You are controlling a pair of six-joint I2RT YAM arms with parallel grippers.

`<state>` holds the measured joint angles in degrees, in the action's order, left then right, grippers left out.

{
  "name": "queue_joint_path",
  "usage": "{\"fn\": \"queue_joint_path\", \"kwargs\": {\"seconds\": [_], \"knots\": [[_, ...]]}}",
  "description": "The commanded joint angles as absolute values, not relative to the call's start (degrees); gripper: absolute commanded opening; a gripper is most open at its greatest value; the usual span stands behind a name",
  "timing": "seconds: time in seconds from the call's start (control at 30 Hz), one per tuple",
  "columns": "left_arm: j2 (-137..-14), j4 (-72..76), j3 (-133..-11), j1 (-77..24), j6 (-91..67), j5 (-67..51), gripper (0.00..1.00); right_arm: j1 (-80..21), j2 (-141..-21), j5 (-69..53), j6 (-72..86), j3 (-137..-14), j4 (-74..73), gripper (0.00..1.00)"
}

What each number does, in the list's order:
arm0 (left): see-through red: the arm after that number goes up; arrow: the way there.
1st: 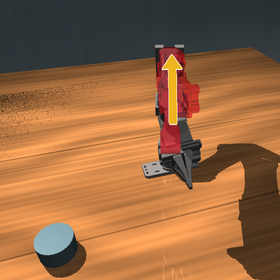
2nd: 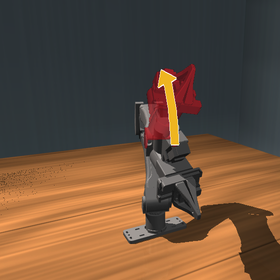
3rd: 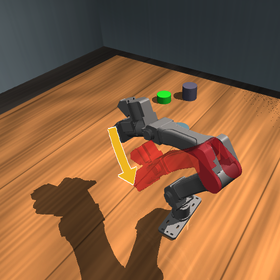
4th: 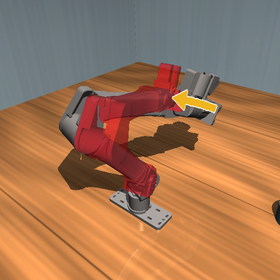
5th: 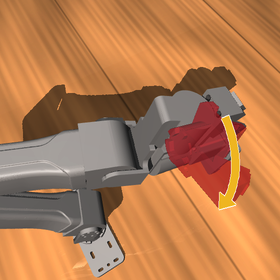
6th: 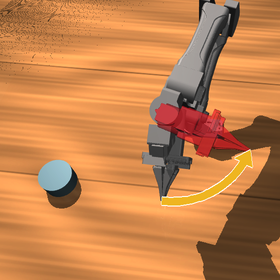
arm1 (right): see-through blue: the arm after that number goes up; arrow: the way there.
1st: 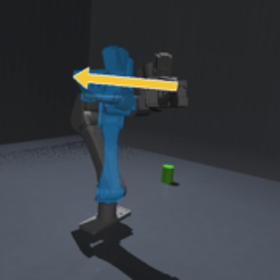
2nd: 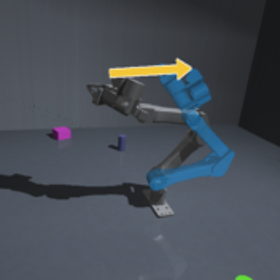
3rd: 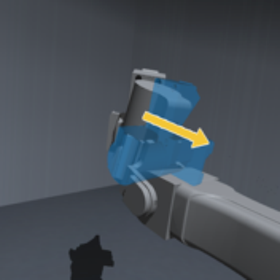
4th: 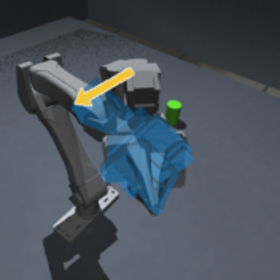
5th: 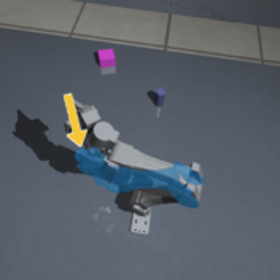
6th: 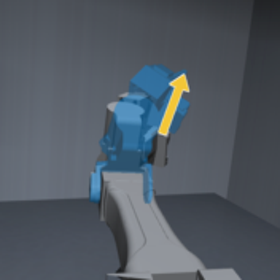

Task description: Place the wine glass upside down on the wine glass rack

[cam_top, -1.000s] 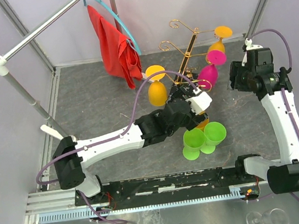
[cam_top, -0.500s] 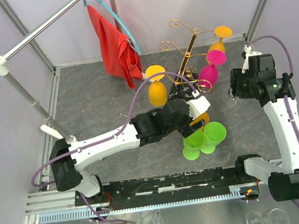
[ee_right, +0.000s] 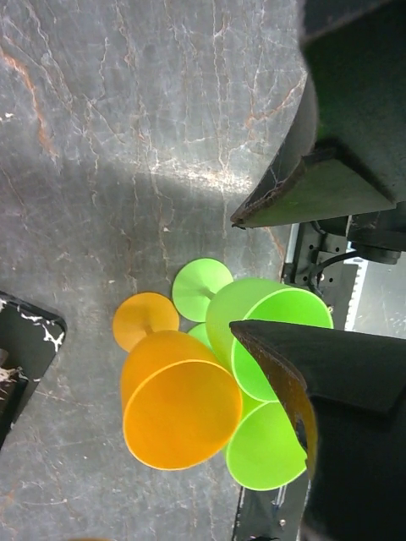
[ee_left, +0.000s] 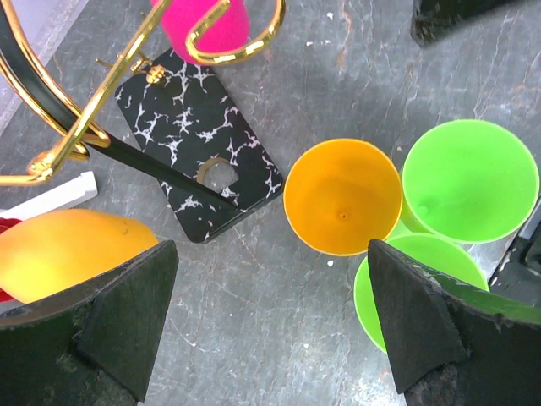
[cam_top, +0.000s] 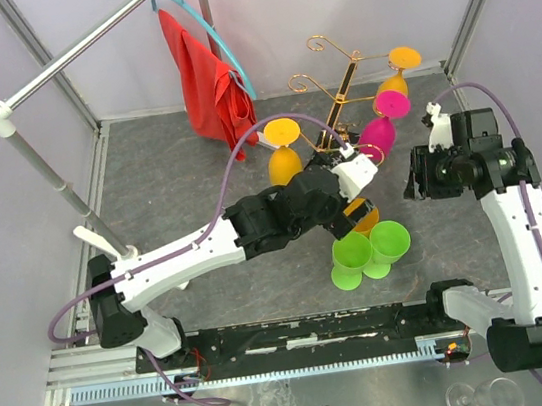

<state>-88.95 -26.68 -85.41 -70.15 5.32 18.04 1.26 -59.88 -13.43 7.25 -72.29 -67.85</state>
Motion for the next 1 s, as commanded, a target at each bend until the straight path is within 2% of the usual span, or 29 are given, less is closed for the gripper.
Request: {"fn": "queue_joint_path", "kwargs": {"seconds": [0.0,0.23,0.53,0.73,0.8,0.97], "knots": [[-90.49,-27.41,-90.18,-70.16,-0.08,19.95,0.99,1.10,-56.57,-16.70,5.20,-71.53,-71.01,0.56],[-92.82,-30.77,-95.49,-69.69,-4.72,21.55,0.99,-1.25,-56.23,-16.89,6.39,-70.89,-71.57,0.57],[-91.79,-33.53,-99.01,-68.34,-7.38,22.73,0.99,-6.98,-57.15,-10.98,11.90,-67.75,-70.20,0.57],[-90.29,-33.93,-97.15,-67.86,-7.47,23.25,0.99,-10.01,-56.57,-5.70,15.03,-63.02,-67.97,0.57],[-90.04,-33.86,-96.07,-67.77,-7.68,23.56,0.99,-10.41,-56.52,-5.78,15.76,-62.95,-66.29,0.61],[-88.64,-31.75,-91.28,-67.68,-8.58,23.76,0.99,-11.12,-55.34,-7.93,18.85,-63.26,-60.62,0.62]]}}
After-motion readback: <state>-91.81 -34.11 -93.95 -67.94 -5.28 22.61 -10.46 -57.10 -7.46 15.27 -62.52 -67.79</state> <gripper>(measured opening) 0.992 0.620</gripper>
